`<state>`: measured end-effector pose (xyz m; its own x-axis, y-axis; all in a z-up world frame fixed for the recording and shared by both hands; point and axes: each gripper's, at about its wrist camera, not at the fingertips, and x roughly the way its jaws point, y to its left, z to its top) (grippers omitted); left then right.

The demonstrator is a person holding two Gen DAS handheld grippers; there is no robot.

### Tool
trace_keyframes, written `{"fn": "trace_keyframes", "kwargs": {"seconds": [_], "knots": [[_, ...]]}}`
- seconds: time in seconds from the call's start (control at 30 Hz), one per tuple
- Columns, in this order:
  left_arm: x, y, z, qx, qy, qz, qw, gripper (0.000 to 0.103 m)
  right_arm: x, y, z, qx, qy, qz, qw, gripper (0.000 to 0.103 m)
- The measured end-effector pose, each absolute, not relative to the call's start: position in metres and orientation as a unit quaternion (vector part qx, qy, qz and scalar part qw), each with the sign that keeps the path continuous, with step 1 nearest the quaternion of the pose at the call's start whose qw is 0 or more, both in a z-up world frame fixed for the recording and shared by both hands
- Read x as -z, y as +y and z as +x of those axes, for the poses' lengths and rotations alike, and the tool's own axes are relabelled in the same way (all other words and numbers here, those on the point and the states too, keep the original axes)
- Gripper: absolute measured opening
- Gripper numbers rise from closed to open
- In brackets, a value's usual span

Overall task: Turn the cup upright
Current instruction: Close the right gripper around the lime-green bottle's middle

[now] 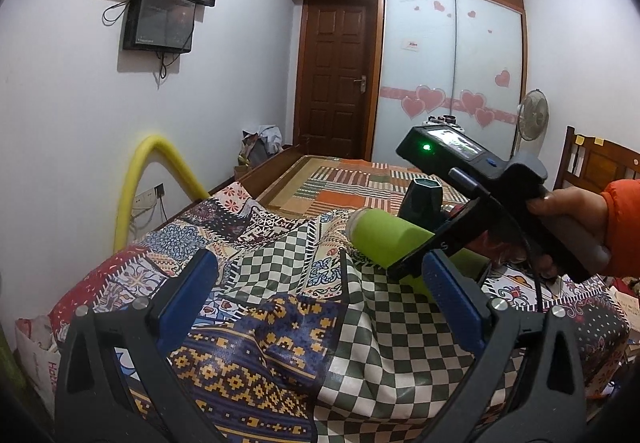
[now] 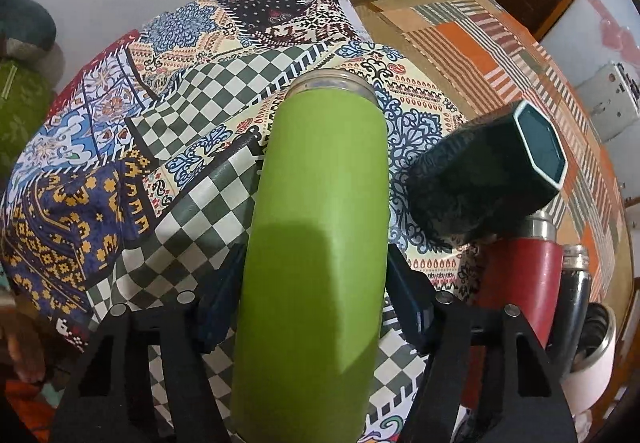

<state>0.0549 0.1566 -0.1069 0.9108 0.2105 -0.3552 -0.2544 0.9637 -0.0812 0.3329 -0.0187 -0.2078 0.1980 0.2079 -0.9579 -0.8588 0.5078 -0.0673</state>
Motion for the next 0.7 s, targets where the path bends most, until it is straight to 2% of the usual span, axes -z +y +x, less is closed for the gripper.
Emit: {"fn": "trace_keyframes", "kwargs": {"seconds": [0.7], "knots": [[0.086,0.134,0.046,-0.104,0.157,-0.062,0.98,0.103,0.183,-0.088,0.297,-0.373,0.508,-0.269,0.728,0.063]]}}
